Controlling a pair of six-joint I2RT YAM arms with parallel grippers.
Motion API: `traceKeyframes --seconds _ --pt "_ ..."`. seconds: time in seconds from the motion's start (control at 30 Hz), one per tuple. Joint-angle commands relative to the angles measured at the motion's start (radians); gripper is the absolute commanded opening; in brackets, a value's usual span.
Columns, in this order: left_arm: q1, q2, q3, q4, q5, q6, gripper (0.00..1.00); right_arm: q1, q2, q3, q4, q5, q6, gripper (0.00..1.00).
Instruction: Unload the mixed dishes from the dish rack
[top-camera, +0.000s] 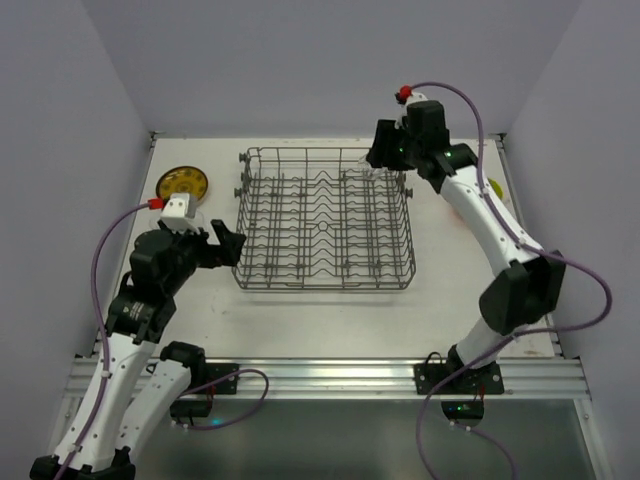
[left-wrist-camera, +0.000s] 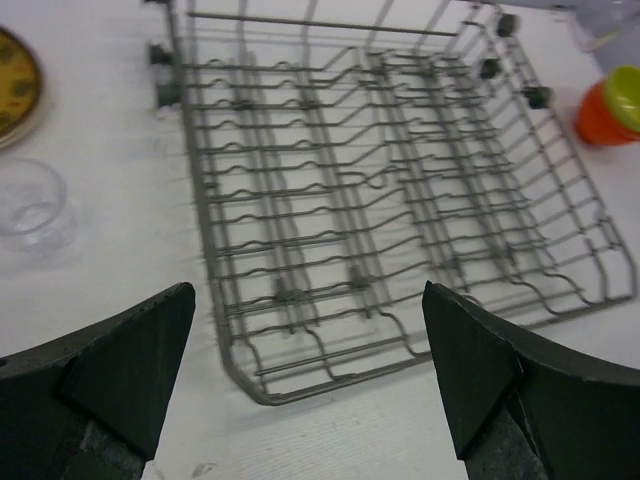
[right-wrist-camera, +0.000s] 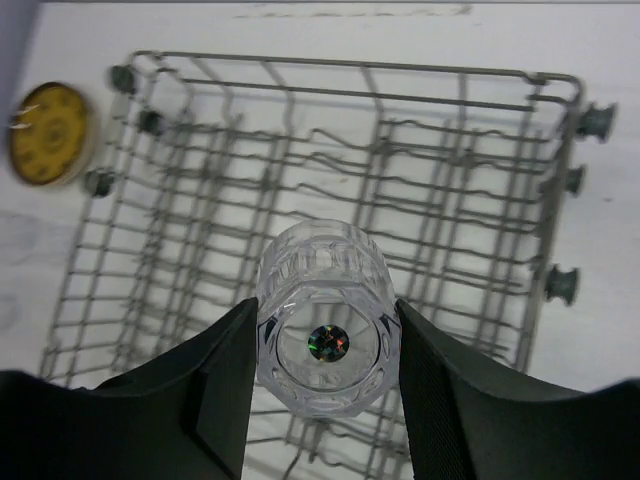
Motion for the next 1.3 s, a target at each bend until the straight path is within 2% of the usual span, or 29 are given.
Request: traceKeyframes --seconds 0.0,0.03,0.07,0.1,0.13,0.17,0.2,0.23,0.27,0.3,0.37,0.63,0.73,0.77,0.83,0.87,0.93,0.97,1.03,1.1,1.13,1.2,1.23,1.27 --pt "-0.008 -0.001 0.004 0.145 0.380 -0.038 1.00 0.023 -0.233 -0.199 0.174 -0.367 0.079 0.28" --pt "-0.008 0.025 0.006 0.171 0.450 -0.069 1.00 0.025 -0.287 -0.250 0.208 -0.416 0.093 0.28" --pt "-0.008 0.040 0.007 0.238 0.513 -0.103 1.00 0.025 -0.401 -0.314 0.321 -0.465 0.115 0.28" --pt "-0.008 0.051 0.006 0.283 0.609 -0.185 1.00 0.026 -0.459 -0.451 0.396 -0.511 0.181 0.28" --pt "-0.008 0.065 0.000 0.332 0.647 -0.235 1.00 0.026 -0.516 -0.517 0.466 -0.589 0.220 0.28" --pt "-0.008 0.068 -0.032 0.484 0.687 -0.285 1.00 0.026 -0.565 -0.587 0.624 -0.623 0.297 0.28" --pt "-0.008 0.071 -0.061 0.605 0.757 -0.347 1.00 0.028 -0.646 -0.702 0.702 -0.657 0.329 0.28" --pt "-0.009 0.080 -0.094 0.716 0.776 -0.479 1.00 0.031 -0.675 -0.747 0.760 -0.680 0.356 0.27" --pt "-0.011 0.093 -0.158 0.928 0.787 -0.541 1.00 0.035 -0.698 -0.788 0.847 -0.690 0.376 0.27" --pt "-0.023 0.106 -0.180 1.021 0.796 -0.647 1.00 0.043 -0.726 -0.834 0.874 -0.696 0.395 0.27" --pt "-0.049 0.171 -0.197 1.157 0.787 -0.698 1.00 0.051 -0.742 -0.871 0.947 -0.714 0.431 0.27" --pt "-0.293 0.338 -0.114 1.252 0.656 -0.697 0.97 0.121 -0.728 -0.935 1.140 -0.789 0.511 0.27" --pt "-0.351 0.395 -0.082 1.317 0.649 -0.709 0.86 0.135 -0.690 -0.953 1.215 -0.811 0.542 0.27" --pt "-0.374 0.402 -0.074 1.320 0.643 -0.708 0.74 0.134 -0.676 -0.964 1.254 -0.812 0.560 0.27" --pt "-0.385 0.413 -0.065 1.318 0.636 -0.703 0.58 0.134 -0.663 -0.973 1.284 -0.823 0.574 0.27" --pt "-0.388 0.412 -0.066 1.318 0.630 -0.702 0.42 0.135 -0.653 -0.976 1.299 -0.825 0.583 0.27" --pt "-0.390 0.406 -0.069 1.305 0.621 -0.691 0.32 0.137 -0.645 -0.979 1.316 -0.834 0.591 0.27" --pt "-0.390 0.403 -0.069 1.297 0.618 -0.688 0.18 0.137 -0.639 -0.985 1.334 -0.837 0.603 0.27" --pt "-0.390 0.401 -0.069 1.285 0.615 -0.677 0.03 0.140 -0.631 -0.985 1.360 -0.854 0.613 0.27" --pt "-0.390 0.401 -0.068 1.272 0.609 -0.668 0.00 0.141 -0.625 -0.993 1.380 -0.857 0.626 0.29" --pt "-0.390 0.396 -0.066 1.254 0.607 -0.663 0.00 0.141 -0.624 -0.994 1.388 -0.858 0.630 0.32" --pt "-0.390 0.369 -0.056 1.187 0.571 -0.601 0.00 0.141 -0.639 -1.005 1.382 -0.854 0.619 0.78" --pt "-0.390 0.357 -0.040 1.044 0.548 -0.558 0.00 0.141 -0.649 -1.007 1.362 -0.840 0.608 0.99" --pt "-0.390 0.343 0.004 0.959 0.478 -0.468 0.00 0.140 -0.665 -0.999 1.263 -0.788 0.549 0.99"
